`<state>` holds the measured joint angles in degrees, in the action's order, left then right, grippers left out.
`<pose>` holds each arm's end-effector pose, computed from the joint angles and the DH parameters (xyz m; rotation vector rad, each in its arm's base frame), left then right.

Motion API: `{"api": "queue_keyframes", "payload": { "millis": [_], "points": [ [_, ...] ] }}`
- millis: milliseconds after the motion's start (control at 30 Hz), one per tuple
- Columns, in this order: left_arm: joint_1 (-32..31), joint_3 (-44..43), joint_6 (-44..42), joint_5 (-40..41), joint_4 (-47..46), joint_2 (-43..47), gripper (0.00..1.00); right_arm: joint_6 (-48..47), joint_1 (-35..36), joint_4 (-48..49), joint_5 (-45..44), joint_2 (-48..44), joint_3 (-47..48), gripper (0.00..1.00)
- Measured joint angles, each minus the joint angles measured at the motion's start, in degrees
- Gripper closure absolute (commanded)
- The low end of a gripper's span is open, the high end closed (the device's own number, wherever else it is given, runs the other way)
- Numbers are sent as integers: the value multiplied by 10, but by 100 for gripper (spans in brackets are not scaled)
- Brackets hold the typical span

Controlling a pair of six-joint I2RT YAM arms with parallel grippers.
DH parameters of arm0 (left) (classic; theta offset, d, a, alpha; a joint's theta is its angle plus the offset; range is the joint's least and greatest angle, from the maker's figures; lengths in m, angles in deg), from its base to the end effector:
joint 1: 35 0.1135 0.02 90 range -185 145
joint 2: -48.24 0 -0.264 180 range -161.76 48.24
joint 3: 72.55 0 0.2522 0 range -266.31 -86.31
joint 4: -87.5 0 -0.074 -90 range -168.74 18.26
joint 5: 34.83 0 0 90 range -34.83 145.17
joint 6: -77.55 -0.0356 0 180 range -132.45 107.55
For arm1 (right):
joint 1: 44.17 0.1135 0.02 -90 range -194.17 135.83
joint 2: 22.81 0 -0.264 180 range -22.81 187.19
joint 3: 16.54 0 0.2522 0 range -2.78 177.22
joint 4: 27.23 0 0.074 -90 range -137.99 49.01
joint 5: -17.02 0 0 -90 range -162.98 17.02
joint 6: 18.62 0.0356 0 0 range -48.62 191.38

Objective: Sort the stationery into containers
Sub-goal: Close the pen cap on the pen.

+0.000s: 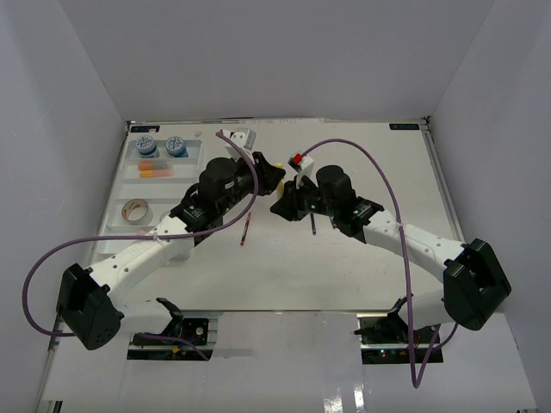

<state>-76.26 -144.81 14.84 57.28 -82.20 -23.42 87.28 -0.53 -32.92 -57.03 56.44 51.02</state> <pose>0.2242 -0.1950 0.3483 0.1929 1.8061 -0.8352 0.2256 0.2286 0.2894 -0.6692 1.8640 0.9584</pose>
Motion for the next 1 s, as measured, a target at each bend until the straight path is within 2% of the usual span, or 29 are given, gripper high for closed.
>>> {"api": "queue_keyframes", "payload": {
  "millis": [1000],
  "points": [
    [-9, -19, -19, 0, 29, 2, 92, -46, 0, -15, -14, -12, 0, 92]
  ]
}}
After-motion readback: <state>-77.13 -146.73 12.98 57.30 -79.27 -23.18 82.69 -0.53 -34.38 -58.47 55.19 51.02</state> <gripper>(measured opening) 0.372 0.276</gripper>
